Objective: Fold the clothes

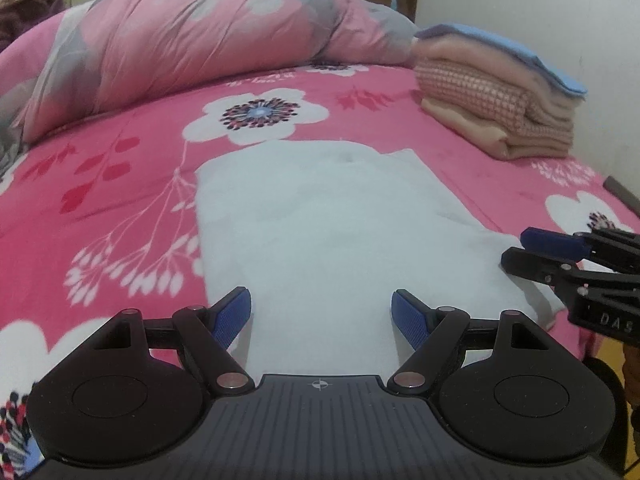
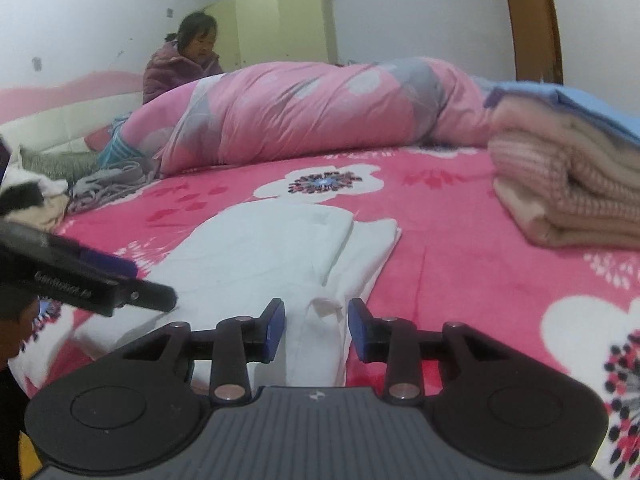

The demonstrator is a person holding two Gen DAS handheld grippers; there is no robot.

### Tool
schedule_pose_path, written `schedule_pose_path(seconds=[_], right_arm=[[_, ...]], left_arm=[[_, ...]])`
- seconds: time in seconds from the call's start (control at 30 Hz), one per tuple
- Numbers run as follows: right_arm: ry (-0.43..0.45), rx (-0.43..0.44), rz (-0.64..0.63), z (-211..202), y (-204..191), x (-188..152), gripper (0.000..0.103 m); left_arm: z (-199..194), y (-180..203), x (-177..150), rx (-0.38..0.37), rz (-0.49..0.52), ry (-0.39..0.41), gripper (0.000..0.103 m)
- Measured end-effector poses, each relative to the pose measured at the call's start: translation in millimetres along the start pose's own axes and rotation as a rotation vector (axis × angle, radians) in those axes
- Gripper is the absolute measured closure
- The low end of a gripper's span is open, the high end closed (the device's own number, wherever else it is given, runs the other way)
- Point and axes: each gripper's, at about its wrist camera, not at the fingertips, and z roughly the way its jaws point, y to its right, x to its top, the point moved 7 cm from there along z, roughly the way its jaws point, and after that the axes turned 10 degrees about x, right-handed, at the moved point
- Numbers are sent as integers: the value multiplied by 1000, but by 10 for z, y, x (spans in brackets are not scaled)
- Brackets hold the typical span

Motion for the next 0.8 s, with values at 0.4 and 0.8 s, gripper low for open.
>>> schedule_pose_path(seconds=[0.4, 0.8], right_arm=[[-4, 129, -79, 139, 92, -12, 66], [-81, 214, 78, 250, 235, -40, 86]], left_arm=[[152, 49, -8, 5, -18, -30, 24], [173, 47, -33, 2, -18, -38, 23]])
